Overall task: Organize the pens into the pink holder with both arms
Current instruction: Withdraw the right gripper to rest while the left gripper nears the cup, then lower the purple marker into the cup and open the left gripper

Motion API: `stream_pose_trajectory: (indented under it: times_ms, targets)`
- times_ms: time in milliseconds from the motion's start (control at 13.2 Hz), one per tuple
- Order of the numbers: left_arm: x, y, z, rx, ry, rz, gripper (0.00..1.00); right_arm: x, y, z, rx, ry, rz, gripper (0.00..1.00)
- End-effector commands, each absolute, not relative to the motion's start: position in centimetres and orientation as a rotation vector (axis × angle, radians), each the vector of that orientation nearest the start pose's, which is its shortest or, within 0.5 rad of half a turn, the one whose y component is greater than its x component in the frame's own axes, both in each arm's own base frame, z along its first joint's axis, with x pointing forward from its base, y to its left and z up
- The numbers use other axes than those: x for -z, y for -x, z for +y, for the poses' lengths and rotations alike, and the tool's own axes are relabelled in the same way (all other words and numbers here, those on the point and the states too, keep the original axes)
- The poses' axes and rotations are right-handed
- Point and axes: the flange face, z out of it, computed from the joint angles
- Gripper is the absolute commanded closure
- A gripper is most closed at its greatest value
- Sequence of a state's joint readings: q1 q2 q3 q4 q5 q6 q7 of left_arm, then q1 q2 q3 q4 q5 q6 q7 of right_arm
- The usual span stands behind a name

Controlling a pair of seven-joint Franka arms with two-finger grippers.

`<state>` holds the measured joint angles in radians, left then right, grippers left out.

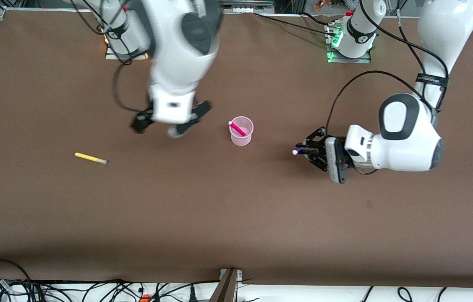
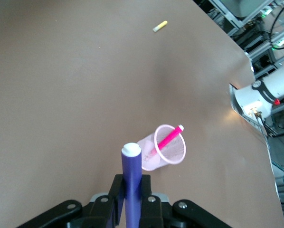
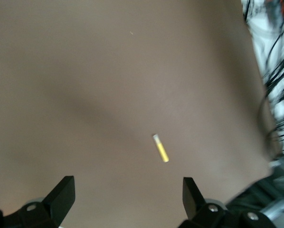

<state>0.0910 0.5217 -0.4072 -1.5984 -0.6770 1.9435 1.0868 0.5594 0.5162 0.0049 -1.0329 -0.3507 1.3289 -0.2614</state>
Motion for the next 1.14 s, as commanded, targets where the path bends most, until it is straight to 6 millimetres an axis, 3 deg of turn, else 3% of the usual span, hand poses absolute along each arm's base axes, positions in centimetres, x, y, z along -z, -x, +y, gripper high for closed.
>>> stream_pose_trajectory:
  times_ms: [0, 76, 151, 227, 303, 454, 605, 757, 1059]
  targets:
    - [-35.7, -63.9, -25.6, -0.236, -2.025, -1.171, 1.00, -55.8, -63.1, 17.7, -0.309, 3.138, -0.900, 0.00]
    - [-34.6, -63.4, -27.8, -0.242, -2.018, -1.194, 1.00, -55.6, -64.1, 12.9, -0.318, 3.117, -0.757, 0.00]
    - [-34.8, -62.2, -31.1, -0.244, -1.998, -1.242, 1.00, -55.2, -64.8, 8.9, -0.325, 3.108, -0.639, 0.00]
    - [-34.5, -60.5, -33.8, -0.229, -1.980, -1.279, 1.00, -54.1, -65.1, 5.7, -0.335, 3.093, -0.537, 0.00]
    - [-33.9, -59.5, -35.1, -0.218, -1.977, -1.283, 1.00, -53.7, -64.8, 3.7, -0.327, 3.093, -0.459, 0.00]
    - [-33.0, -57.6, -37.2, -0.209, -1.996, -1.278, 1.00, -51.5, -62.9, 1.9, -0.258, 3.102, -0.381, 0.00]
    - [-31.8, -55.4, -38.8, -0.197, -2.093, -1.194, 1.00, -49.2, -58.7, 0.9, -0.150, 3.116, -0.194, 0.00]
    - [-30.9, -54.3, -40.5, -0.247, -2.125, -1.194, 1.00, -47.7, -55.9, 0.4, -0.115, 3.112, -0.125, 0.00]
    - [-29.7, -52.5, -42.3, -0.279, -2.145, -1.215, 1.00, -49.3, -55.5, -2.1, -0.079, 3.116, -0.064, 0.00]
